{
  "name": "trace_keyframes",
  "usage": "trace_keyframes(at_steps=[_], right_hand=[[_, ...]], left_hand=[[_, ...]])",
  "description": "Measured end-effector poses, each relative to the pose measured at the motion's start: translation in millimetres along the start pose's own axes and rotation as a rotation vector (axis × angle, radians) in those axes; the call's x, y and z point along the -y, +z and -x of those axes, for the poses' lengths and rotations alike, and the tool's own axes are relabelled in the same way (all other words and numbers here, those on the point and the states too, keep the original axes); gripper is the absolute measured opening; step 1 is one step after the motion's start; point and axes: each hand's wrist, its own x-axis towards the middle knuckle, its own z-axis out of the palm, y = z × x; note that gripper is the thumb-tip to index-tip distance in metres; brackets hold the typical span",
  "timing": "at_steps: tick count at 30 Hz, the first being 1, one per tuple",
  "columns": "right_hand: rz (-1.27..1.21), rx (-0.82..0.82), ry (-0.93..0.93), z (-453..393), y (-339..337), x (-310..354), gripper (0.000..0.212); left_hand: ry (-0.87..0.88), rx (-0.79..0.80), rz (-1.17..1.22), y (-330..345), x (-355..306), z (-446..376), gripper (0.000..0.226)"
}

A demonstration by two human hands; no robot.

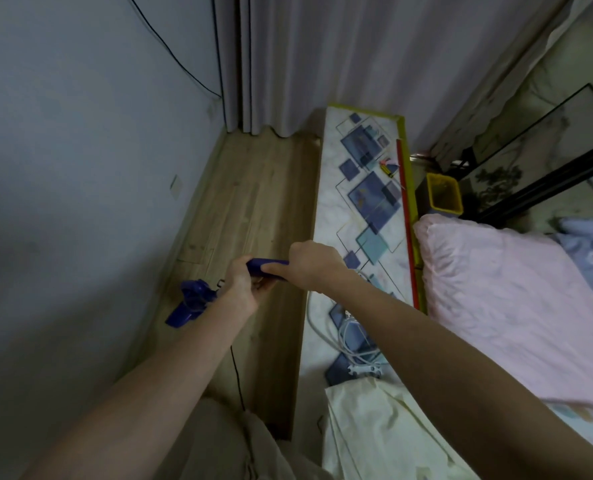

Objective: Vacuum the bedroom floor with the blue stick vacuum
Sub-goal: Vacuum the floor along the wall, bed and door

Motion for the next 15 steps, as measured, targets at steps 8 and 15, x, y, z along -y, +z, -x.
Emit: trace_keyframes(at_steps=[8, 15], right_hand=[[0.169, 0.000, -0.060, -40, -17, -12, 0.068], [0.362, -0.014, -0.153, -107, -58, 2, 0.068]], left_hand=[[-0.059, 0.049, 0.073, 19, -22, -27, 0.018], [-0.104, 0.034, 0.185, 37, -75, -68, 0.036]])
